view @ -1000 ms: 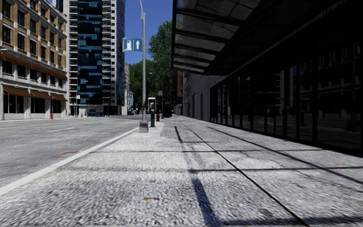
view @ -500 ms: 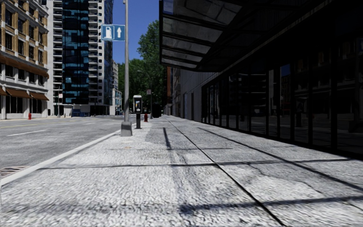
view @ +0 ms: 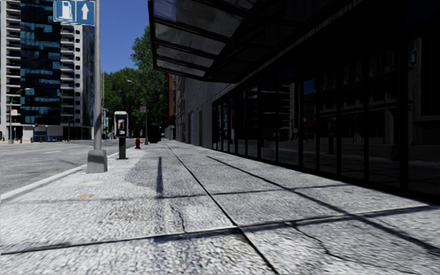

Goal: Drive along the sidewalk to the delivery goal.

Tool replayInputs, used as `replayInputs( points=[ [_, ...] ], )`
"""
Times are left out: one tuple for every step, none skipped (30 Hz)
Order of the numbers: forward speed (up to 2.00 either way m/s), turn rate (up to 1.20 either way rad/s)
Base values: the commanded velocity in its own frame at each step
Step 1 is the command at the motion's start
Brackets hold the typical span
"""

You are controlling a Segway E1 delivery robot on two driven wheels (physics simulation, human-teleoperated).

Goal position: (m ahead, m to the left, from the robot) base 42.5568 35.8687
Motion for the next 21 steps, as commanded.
replayInputs(
  points=[
    [2.00, 0.00],
    [2.00, 0.00],
    [2.00, 0.00],
    [2.00, 0.00],
    [2.00, 0.00],
    [2.00, 0.00],
    [2.00, 0.00],
    [2.00, 0.00],
    [2.00, 0.00],
    [2.00, 0.00],
    [2.00, 0.00],
    [2.00, 0.00],
    [2.00, 0.00],
    [2.00, 0.00],
    [2.00, 0.00],
    [2.00, 0.00],
    [2.00, 0.00],
    [2.00, 0.00],
    [2.00, 0.00],
    [2.00, 0.00],
    [2.00, 0.00]
  ],
)
